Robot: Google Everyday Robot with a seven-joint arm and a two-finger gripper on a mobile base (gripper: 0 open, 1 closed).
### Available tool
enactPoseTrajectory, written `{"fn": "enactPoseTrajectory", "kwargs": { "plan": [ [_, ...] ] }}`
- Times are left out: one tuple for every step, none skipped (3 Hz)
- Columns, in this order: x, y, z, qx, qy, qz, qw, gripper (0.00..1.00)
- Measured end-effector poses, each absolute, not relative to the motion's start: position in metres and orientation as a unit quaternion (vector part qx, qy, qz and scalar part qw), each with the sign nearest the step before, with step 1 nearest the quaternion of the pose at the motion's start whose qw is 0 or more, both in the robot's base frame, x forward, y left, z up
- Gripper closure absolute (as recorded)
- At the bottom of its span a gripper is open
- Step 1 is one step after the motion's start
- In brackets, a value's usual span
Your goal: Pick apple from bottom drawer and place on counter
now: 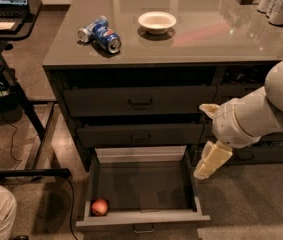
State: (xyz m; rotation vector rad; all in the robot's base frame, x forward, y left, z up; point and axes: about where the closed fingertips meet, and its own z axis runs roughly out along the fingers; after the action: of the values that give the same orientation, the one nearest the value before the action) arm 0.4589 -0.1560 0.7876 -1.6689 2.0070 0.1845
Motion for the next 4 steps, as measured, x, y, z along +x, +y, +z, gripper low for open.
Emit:
{"fn": "enactPoseTrajectory", "kwargs": {
  "plan": [
    [0.459,-0.156,0.787,-0.616,0.740,0.068,0.259,0.00],
    [0.471,-0.142,0.750,-0.627,0.724,0.093,0.271,0.00],
    [0.496,-0.100,0.683,-0.650,0.683,0.144,0.301,0.00],
    [0.516,-0.045,0.605,-0.669,0.645,0.182,0.323,0.00]
  ]
}}
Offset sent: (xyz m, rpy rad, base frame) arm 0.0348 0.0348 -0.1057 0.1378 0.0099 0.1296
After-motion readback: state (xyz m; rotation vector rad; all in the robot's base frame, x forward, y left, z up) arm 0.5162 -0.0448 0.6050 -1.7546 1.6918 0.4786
